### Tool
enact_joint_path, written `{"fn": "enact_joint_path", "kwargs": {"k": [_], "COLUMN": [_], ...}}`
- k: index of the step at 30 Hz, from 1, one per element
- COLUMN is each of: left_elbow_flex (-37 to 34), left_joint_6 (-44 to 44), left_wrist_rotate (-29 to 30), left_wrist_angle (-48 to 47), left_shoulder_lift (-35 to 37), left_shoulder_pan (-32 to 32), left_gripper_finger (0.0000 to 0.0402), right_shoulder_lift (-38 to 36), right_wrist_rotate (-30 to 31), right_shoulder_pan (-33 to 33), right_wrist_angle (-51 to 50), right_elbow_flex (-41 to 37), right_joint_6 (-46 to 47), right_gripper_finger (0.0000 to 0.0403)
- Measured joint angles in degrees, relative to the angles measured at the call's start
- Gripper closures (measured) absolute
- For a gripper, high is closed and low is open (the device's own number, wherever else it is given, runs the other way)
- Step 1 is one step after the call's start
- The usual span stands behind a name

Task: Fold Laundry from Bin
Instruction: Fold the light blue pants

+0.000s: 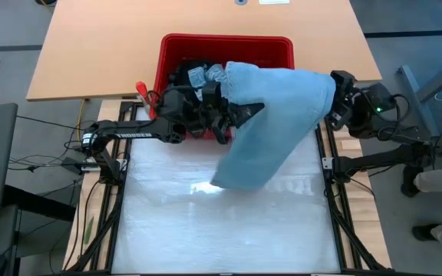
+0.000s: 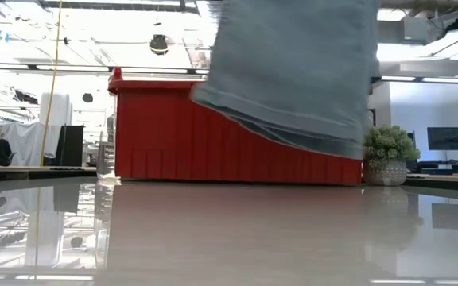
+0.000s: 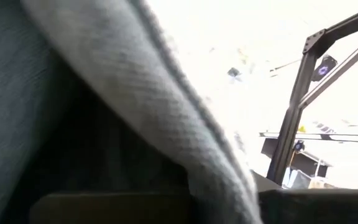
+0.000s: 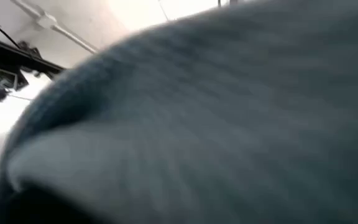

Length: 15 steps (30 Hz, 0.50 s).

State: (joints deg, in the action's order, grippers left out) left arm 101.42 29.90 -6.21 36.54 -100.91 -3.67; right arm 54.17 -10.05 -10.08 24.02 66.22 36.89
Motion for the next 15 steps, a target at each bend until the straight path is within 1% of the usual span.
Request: {"fn": "enact_joint_path", "kwargs": {"k": [6, 9, 11, 15], "left_elbow_flex": [2.72, 4.21, 4.95, 6.38], "left_joint_6": [0.47, 3.52, 7.10, 11.71], "left_wrist_rotate": [-0.93, 0.02, 1.76, 3.68], "left_wrist_angle": [-1.27, -1.23, -1.05, -2.71], "left_shoulder_lift": [0.03, 0.03, 0.10, 0.12], "left_shoulder_pan": [-0.49, -0.85, -0.92, -1.35], "left_gripper_finger": [0.0399, 0.0399, 0.0399, 0.0399], "right_shoulder_lift": [-0.25, -1.07, -1.90, -4.00], "right_wrist_rotate": [-3.20, -5.41, -6.72, -7.01], "right_shoulder_pan": [-2.00, -2.58, -2.52, -1.65], "right_wrist_angle": [-1.14, -1.24, -2.11, -8.49], "right_elbow_flex": [0.00, 0.00, 0.00, 0.00], "right_joint_6": [-0.09, -1.80, -3.90, -10.49], "right_gripper_finger": [0.0244, 0.0221, 0.0214, 0.0216]}}
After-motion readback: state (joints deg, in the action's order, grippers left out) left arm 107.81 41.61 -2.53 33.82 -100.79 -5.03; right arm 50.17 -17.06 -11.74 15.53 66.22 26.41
